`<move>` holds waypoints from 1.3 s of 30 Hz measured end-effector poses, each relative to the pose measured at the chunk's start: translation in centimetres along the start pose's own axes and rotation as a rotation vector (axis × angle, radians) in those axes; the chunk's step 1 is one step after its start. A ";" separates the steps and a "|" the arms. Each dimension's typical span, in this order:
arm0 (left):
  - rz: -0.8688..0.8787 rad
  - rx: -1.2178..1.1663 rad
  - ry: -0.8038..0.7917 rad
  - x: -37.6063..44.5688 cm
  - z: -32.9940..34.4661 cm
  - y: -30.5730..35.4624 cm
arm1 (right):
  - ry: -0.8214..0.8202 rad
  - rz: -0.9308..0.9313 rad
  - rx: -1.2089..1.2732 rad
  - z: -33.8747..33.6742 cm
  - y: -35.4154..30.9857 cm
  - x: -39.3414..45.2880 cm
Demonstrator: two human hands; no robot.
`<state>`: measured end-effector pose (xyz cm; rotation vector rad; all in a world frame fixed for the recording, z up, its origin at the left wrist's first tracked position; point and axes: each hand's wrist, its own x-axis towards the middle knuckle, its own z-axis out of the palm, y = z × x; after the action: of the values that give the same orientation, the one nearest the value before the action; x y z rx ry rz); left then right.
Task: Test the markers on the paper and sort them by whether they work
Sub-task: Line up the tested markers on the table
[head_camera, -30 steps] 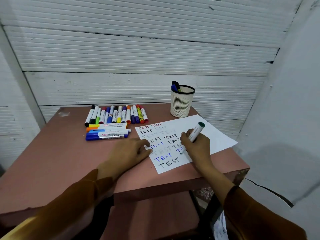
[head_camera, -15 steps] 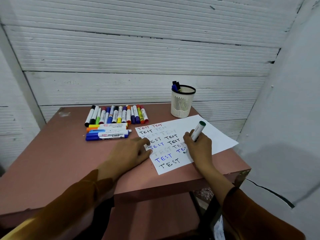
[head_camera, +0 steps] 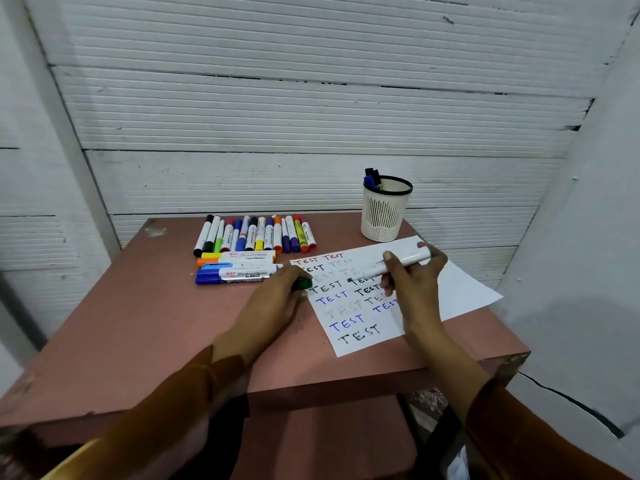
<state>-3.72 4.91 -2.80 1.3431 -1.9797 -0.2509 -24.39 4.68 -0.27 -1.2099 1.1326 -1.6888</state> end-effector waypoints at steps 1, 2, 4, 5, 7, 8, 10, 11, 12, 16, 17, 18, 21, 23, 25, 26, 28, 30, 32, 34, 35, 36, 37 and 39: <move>-0.006 0.027 -0.016 -0.1 0.0 0.0 | -0.029 -0.017 -0.001 0.5 0.0 -0.2; -0.011 0.045 -0.031 -0.2 0.1 0.0 | -0.057 -0.033 -0.005 1.1 0.1 -0.3; -0.031 0.060 -0.050 -0.2 0.1 0.2 | -0.098 -0.056 -0.039 1.9 0.3 -0.6; -0.046 0.062 -0.055 -0.2 0.1 0.2 | -0.110 -0.062 -0.057 2.2 0.4 -0.8; -0.074 0.057 -0.064 -0.1 0.1 0.2 | -0.120 -0.067 -0.079 2.6 0.4 -0.9; -0.072 0.060 -0.069 -0.1 0.1 0.2 | -0.122 -0.072 -0.078 2.8 0.5 -1.0; -0.055 0.071 -0.073 -0.1 0.1 0.3 | -0.131 -0.079 -0.067 2.9 0.6 -1.0; -0.047 0.072 -0.071 -0.1 0.1 0.3 | -0.138 -0.080 -0.063 2.9 0.6 -1.0; -0.040 0.069 -0.067 -0.1 0.1 0.4 | -0.148 -0.076 -0.057 3.0 0.8 -1.0; 0.030 0.082 -0.053 -0.3 0.1 0.2 | -0.212 -0.027 -0.026 3.3 0.9 -1.3; 0.046 0.084 -0.044 -0.3 0.1 0.1 | -0.235 -0.009 -0.007 3.3 0.9 -1.2; 0.051 0.081 -0.032 -0.4 0.1 0.1 | -0.260 0.006 0.002 3.1 0.9 -1.1; 0.049 0.071 -0.010 -0.3 0.0 0.0 | -0.335 -0.062 -0.276 1.9 0.3 0.1; 0.067 0.077 -0.023 -0.4 0.0 0.0 | -0.395 -0.147 -0.494 1.3 -0.3 0.9; 0.079 0.091 -0.024 -0.5 0.0 -0.1 | -0.448 -0.265 -0.602 0.9 -0.6 1.4; 0.083 0.094 -0.017 -0.5 0.0 -0.2 | -0.487 -0.319 -0.662 0.9 -0.6 1.5; 0.094 0.097 -0.003 -0.6 0.0 -0.2 | -0.591 -0.366 -0.832 0.9 -0.4 1.7; 0.092 0.093 0.011 -0.5 -0.1 -0.2 | -0.691 -0.387 -1.030 1.1 0.0 1.8; 0.087 0.075 0.036 -0.4 -0.1 -0.3 | -0.715 -0.373 -1.104 1.5 0.1 1.7; 0.086 0.073 0.052 -0.4 -0.1 -0.4 | -0.707 -0.297 -1.107 2.1 0.2 1.3; 0.086 0.075 0.061 -0.4 -0.1 -0.4 | -0.704 -0.247 -1.099 2.3 0.3 1.2; 0.091 0.075 0.069 -0.4 -0.1 -0.4 | -0.700 -0.195 -1.075 2.5 0.5 1.1; 0.100 0.080 0.070 -0.4 -0.1 -0.4 | -0.693 -0.141 -1.034 2.6 0.5 1.1; 0.124 0.135 0.063 -0.4 -0.2 -0.4 | -0.694 -0.046 -0.945 2.6 0.4 1.3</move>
<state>-3.23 5.13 -3.08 1.2892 -2.0478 -0.0166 -22.20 2.79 0.10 -2.1644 1.4538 -0.5655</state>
